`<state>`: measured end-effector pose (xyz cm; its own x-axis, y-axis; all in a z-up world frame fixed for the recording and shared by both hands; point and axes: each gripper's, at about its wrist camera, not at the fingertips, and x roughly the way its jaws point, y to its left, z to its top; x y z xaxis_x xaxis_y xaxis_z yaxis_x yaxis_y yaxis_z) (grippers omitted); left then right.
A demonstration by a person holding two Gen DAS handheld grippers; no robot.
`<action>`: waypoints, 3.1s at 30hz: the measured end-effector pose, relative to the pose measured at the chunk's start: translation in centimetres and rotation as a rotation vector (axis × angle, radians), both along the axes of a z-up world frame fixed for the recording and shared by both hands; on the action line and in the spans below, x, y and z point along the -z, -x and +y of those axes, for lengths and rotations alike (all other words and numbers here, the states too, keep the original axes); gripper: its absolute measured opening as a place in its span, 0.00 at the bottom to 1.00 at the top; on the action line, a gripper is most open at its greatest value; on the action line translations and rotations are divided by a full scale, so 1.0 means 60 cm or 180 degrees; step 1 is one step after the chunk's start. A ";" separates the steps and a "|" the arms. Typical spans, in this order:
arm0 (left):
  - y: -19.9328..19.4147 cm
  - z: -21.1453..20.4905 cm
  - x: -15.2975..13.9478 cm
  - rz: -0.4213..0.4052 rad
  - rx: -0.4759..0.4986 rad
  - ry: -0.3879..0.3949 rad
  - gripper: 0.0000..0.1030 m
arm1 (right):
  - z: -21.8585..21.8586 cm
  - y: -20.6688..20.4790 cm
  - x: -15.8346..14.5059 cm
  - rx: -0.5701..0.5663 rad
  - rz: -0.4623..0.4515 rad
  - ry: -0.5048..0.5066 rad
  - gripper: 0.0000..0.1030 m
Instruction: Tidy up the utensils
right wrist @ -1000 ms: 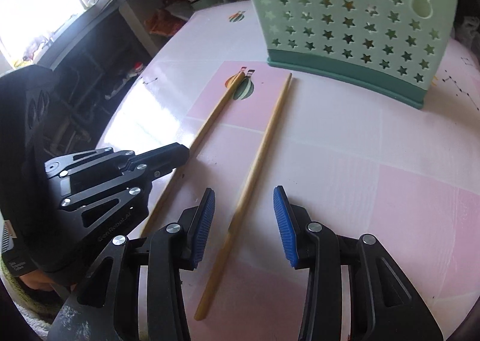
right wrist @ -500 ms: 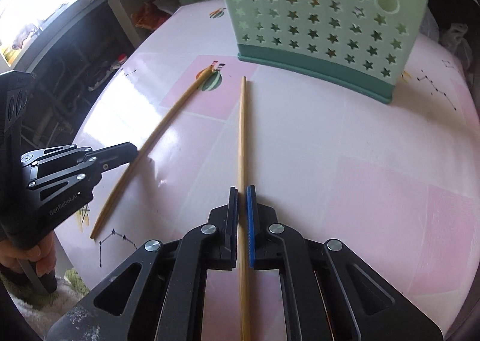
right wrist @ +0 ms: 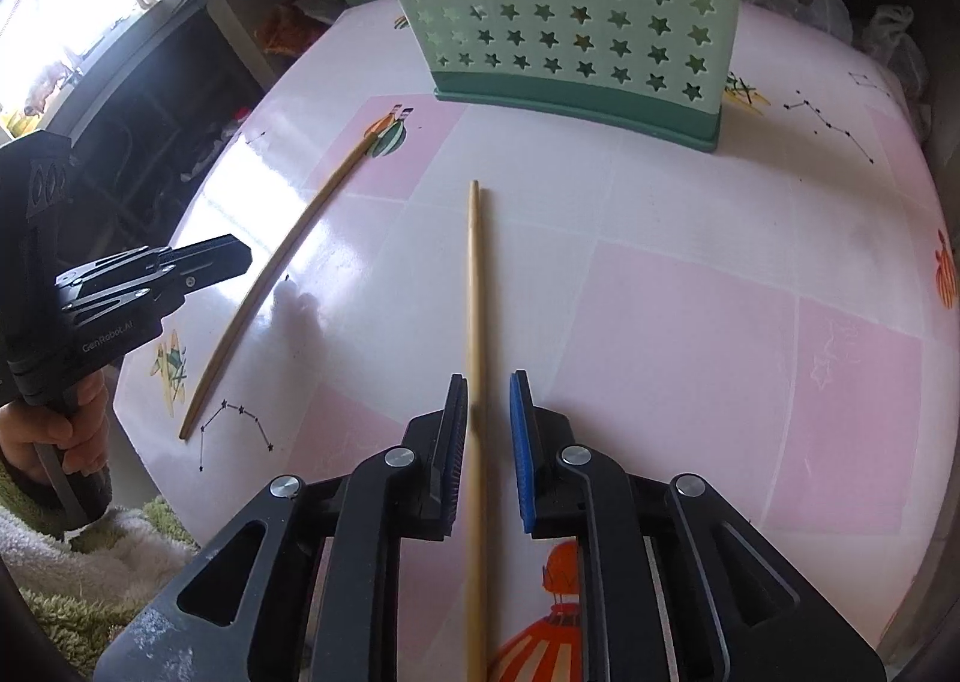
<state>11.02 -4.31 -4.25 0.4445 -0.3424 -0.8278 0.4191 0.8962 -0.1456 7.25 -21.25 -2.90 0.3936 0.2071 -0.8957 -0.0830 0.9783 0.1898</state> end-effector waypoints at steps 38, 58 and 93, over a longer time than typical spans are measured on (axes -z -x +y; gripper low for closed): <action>-0.078 -0.006 -0.147 -0.0871 0.0051 0.0668 0.06 | -0.041 -0.018 -0.105 0.0356 -0.0862 -0.0341 0.04; -0.111 -0.081 -0.446 -0.2211 0.0359 0.1913 0.06 | -0.070 0.022 -0.153 0.0566 -0.1181 -0.0470 0.04; -0.164 -0.158 -0.252 -0.1958 0.0141 0.1454 0.09 | -0.080 0.039 -0.168 0.0618 -0.1256 -0.0553 0.04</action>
<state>20.84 -13.78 10.85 0.7572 -0.6192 -0.2079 0.5786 0.7836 -0.2265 4.94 -26.04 7.19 0.7431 0.2295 -0.6286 -0.0003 0.9394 0.3427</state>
